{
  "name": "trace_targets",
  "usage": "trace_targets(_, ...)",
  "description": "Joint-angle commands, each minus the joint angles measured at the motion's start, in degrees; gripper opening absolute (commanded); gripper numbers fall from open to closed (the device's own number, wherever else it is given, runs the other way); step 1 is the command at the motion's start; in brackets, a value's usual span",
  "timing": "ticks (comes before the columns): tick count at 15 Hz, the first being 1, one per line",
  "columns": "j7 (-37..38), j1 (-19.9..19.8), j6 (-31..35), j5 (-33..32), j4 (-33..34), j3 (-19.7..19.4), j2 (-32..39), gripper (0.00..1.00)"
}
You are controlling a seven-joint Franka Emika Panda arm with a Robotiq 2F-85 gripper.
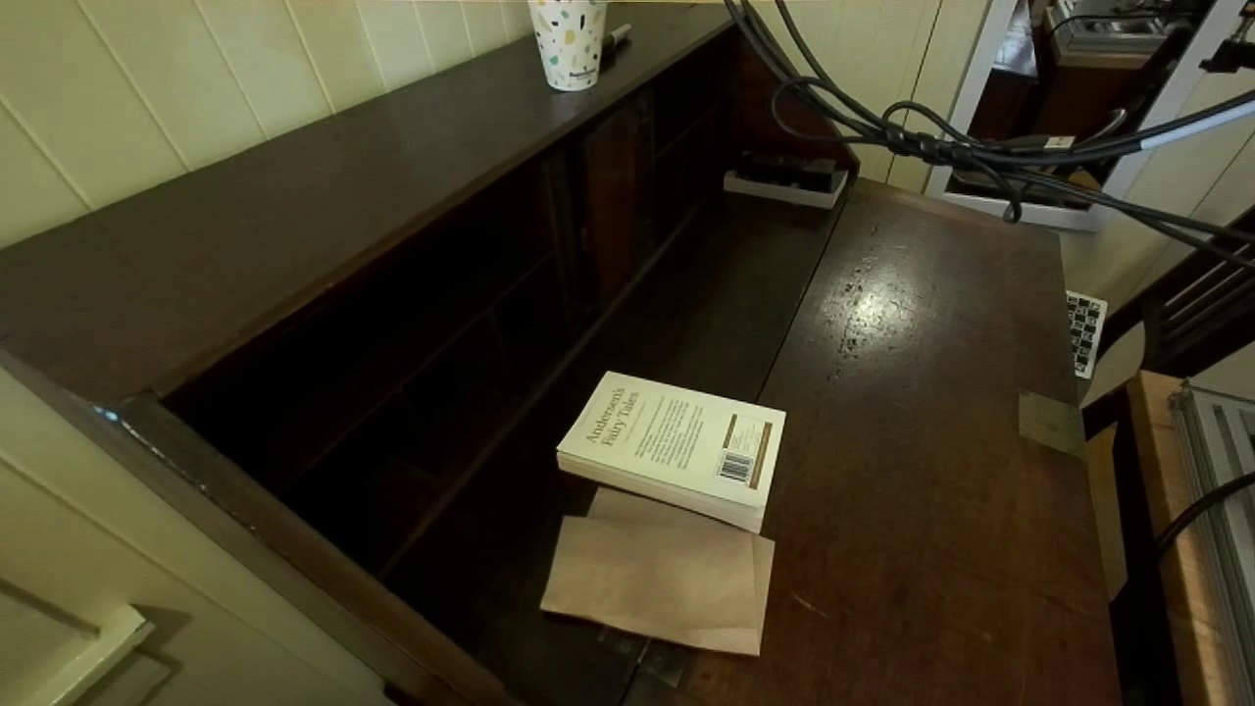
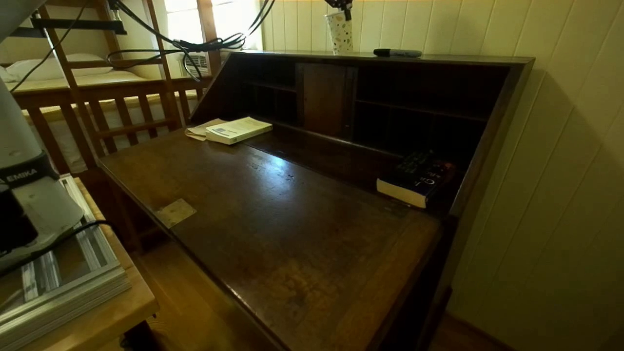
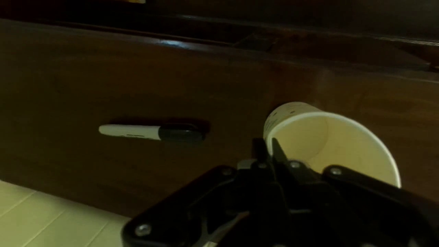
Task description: Take the marker out of the coffee cup then place the coffee cup upside down.
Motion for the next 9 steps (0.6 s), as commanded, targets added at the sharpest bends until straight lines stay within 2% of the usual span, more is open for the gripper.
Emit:
trace_targets(1,-3.32,1.80,2.42,-4.98,0.12,-2.47,1.44,0.01)
trace_targets(9,-6.29,4.73,6.52,-10.38,0.12,-4.81,2.68,0.01)
